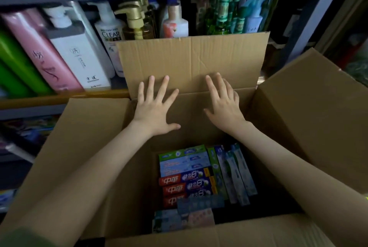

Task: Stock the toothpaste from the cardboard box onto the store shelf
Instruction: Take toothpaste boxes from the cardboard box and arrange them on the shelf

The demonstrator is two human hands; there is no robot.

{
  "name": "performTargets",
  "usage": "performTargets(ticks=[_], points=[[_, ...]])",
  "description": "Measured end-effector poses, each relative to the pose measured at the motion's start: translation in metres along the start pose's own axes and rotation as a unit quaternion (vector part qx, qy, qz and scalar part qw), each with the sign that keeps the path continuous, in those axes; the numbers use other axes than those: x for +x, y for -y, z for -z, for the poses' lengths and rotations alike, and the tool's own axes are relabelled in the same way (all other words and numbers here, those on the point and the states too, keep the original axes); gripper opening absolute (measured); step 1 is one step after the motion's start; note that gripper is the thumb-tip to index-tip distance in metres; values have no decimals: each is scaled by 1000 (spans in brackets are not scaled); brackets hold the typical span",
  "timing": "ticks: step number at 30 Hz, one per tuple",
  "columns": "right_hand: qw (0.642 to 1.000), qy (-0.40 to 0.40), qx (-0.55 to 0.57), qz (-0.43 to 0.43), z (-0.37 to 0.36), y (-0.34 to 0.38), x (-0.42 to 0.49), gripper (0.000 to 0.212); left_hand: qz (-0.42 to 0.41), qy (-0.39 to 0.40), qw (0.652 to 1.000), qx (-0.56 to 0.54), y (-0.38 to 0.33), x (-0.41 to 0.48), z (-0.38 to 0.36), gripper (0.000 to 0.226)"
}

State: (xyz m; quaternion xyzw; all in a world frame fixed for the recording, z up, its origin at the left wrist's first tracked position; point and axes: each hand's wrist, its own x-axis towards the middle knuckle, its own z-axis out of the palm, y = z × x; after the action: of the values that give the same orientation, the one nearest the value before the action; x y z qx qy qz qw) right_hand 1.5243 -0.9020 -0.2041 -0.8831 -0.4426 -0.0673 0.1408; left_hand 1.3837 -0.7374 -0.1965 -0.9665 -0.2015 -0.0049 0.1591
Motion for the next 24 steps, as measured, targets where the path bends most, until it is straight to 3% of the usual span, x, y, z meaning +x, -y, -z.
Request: performTargets(ticks=[9,15,17,20,24], points=[[998,-30,-45,15,-16,-4,10,94,-54,1,998,39,24,-6,-19,105],[992,-83,-89,26,-40,-12,-8,78,-62,17,997,47,14,-13,-24,102],[993,-42,-111,-2,-49,-22,-15,75,-74,17,995,65,7,-12,-22,101],[983,98,-132,-80,-66,-43,-24,82,-107,24,989,99,-5,-8,-18,98],[918,304,-42,-252,-93,-67,-34,94,-142,22,982,125,-19,7,-17,98]])
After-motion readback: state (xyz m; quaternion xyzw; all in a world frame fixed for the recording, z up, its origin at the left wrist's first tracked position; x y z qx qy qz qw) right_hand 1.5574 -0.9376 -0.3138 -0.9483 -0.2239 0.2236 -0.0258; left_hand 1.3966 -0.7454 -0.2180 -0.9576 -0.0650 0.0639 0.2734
